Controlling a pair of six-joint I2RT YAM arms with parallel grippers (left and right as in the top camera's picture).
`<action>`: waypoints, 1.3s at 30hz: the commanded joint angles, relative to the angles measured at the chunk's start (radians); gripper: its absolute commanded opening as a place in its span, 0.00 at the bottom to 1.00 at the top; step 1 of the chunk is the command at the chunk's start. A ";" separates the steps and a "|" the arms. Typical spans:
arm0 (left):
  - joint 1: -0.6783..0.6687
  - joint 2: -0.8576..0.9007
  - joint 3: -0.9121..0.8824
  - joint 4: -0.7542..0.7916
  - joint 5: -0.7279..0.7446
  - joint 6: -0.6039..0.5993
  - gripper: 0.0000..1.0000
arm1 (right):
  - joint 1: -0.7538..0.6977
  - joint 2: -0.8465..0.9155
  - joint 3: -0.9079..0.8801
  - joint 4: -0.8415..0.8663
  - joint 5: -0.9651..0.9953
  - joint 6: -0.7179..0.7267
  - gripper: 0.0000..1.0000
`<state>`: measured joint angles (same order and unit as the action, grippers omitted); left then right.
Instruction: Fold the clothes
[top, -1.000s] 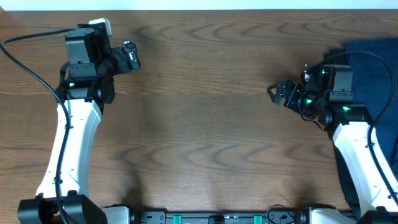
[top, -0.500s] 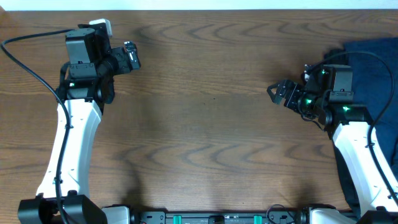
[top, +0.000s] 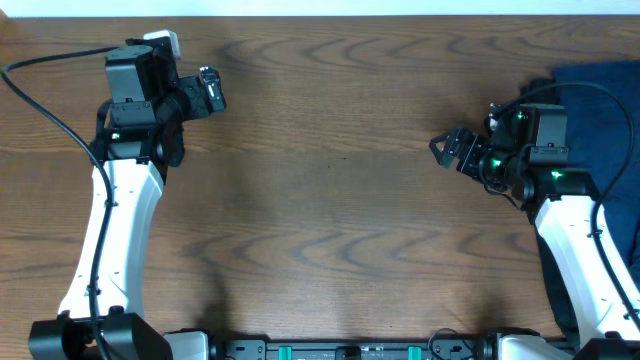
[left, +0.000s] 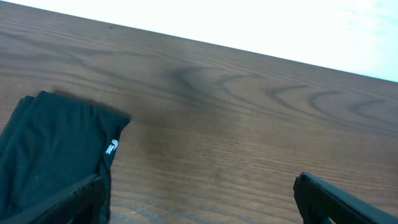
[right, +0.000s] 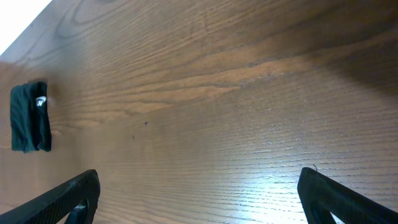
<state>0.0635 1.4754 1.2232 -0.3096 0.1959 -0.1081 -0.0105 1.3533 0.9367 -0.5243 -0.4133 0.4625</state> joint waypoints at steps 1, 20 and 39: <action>0.002 -0.004 0.005 0.000 0.002 -0.002 0.98 | -0.003 -0.034 -0.006 0.002 0.037 -0.011 0.99; 0.002 -0.004 0.005 0.000 0.002 -0.002 0.98 | 0.193 -0.941 -0.416 0.356 0.437 -0.265 0.99; 0.002 -0.004 0.005 0.000 0.002 -0.002 0.98 | 0.125 -1.348 -0.846 0.496 0.438 -0.311 0.99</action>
<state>0.0635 1.4754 1.2232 -0.3103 0.1959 -0.1081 0.1276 0.0151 0.1261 -0.0559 0.0181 0.1703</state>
